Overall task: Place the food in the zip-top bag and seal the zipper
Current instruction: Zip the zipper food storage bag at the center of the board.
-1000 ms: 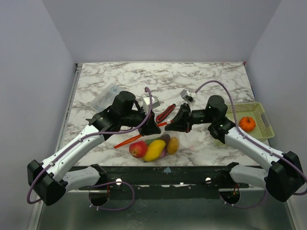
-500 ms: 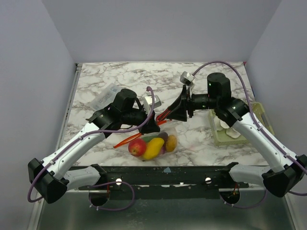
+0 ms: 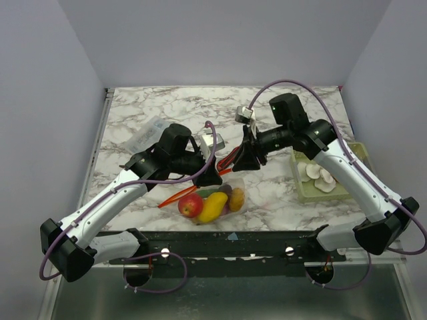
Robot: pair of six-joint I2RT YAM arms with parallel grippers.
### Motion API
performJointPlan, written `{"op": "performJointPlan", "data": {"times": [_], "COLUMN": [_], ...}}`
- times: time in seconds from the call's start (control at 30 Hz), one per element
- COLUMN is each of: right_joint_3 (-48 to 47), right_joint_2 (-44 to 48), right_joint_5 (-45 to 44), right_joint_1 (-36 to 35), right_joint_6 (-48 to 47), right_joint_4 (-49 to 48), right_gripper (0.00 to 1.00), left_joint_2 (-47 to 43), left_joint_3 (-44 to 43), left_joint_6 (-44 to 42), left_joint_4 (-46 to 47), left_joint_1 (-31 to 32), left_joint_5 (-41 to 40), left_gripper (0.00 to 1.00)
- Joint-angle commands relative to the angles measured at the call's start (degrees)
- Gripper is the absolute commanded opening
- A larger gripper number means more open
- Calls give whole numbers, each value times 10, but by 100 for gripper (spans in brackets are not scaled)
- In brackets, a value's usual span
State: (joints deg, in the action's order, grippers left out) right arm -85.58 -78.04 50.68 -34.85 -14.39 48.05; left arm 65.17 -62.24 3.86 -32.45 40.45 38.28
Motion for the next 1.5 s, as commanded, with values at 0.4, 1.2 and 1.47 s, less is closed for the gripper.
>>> {"op": "performJointPlan", "data": {"times": [0.4,1.2,1.47], "right_joint_3": [-8,23,107], "right_joint_2": [-10,-28,0], "right_joint_5": [-37,36,85], "right_joint_1": [-18,-41,-62], "right_joint_6": [-18,-6,73], "right_joint_4": [15,-38,-196], "right_gripper": [35,0,0], "left_joint_2": [2,-3,-1], "left_joint_3": [-12,-4,-2], "left_joint_6": [-13,-13,-11], "left_joint_4": [4,13,16], "left_joint_1": [-4,-12,-17], "left_joint_5": [39,70,73], "left_gripper": [0,0,0]}}
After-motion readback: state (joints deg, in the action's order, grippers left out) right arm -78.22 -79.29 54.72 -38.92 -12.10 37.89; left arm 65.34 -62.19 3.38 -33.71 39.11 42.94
